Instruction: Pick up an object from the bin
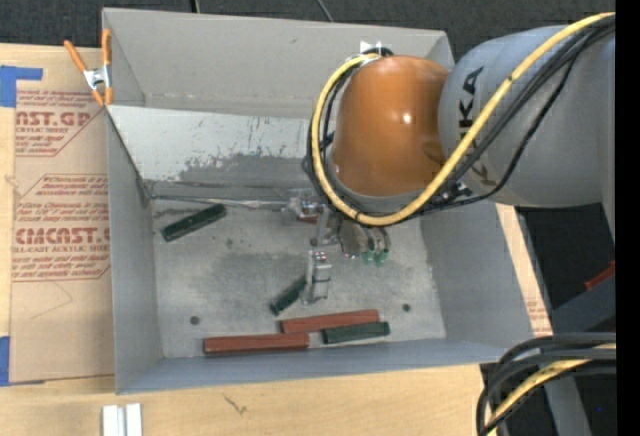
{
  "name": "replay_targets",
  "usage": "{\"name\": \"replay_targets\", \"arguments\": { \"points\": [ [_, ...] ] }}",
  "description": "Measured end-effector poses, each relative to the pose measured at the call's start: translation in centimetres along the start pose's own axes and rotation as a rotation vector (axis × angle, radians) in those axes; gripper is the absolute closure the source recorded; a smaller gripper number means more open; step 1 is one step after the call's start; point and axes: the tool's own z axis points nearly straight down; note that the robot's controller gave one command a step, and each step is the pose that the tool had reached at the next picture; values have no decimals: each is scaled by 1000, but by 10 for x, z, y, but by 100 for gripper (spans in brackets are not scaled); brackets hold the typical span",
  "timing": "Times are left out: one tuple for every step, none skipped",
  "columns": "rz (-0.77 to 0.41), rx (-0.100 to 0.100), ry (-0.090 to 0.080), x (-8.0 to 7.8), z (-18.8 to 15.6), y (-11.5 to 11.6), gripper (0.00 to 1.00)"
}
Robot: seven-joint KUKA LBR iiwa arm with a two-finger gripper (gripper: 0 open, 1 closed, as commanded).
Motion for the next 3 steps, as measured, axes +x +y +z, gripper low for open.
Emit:
{"name": "replay_targets", "arguments": {
  "points": [
    [-14, -1, 1, -1, 66, 9, 0],
    [-189, 0, 10, 19, 124, -4, 100],
    [-189, 0, 10, 19, 124, -4, 100]
  ]
}}
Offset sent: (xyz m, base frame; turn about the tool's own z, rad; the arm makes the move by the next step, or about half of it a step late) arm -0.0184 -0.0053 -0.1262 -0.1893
